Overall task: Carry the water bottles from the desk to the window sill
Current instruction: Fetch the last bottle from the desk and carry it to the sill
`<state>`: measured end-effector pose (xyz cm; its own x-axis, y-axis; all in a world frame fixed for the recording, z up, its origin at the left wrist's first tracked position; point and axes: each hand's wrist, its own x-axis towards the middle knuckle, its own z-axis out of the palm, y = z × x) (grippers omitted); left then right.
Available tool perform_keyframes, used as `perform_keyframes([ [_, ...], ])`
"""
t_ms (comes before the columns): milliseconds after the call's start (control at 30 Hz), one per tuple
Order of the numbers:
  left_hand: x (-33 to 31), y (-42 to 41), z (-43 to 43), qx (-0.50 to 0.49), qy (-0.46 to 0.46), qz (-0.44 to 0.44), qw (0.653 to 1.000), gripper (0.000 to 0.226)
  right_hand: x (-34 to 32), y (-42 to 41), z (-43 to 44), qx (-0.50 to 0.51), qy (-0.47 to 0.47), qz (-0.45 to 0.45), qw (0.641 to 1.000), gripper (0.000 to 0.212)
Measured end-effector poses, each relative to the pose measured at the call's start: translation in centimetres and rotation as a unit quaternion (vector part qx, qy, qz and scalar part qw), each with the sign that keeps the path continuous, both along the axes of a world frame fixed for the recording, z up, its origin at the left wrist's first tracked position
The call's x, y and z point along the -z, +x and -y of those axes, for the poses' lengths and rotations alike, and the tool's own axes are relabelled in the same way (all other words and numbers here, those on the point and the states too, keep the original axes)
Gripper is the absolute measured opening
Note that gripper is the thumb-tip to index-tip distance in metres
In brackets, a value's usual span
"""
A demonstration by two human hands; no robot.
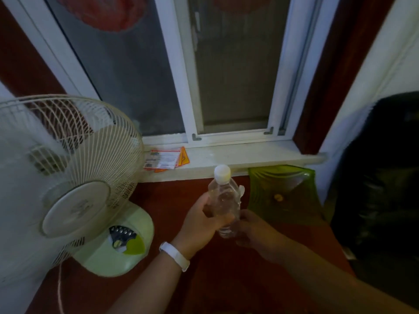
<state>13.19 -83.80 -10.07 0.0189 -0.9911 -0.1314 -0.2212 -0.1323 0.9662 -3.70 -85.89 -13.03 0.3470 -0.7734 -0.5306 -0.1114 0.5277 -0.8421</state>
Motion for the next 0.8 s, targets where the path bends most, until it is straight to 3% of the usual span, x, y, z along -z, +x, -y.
perform_keyframes([
  [167,-0.7,0.4,-0.6,0.076,-0.005,-0.018,0.997,0.054,-0.6,0.1,-3.0,0.082,-0.002,-0.005,0.997,0.036],
  [467,-0.6,0.6,-2.9,0.205,-0.013,-0.037,0.978,0.045,-0.8,1.5,-10.5,0.236,-0.019,0.003,0.972,0.046],
  [800,-1.4,-5.8,-7.5,0.383,-0.024,-0.056,0.922,0.052,-1.7,-2.8,-20.1,0.394,-0.016,0.022,0.919,0.046],
])
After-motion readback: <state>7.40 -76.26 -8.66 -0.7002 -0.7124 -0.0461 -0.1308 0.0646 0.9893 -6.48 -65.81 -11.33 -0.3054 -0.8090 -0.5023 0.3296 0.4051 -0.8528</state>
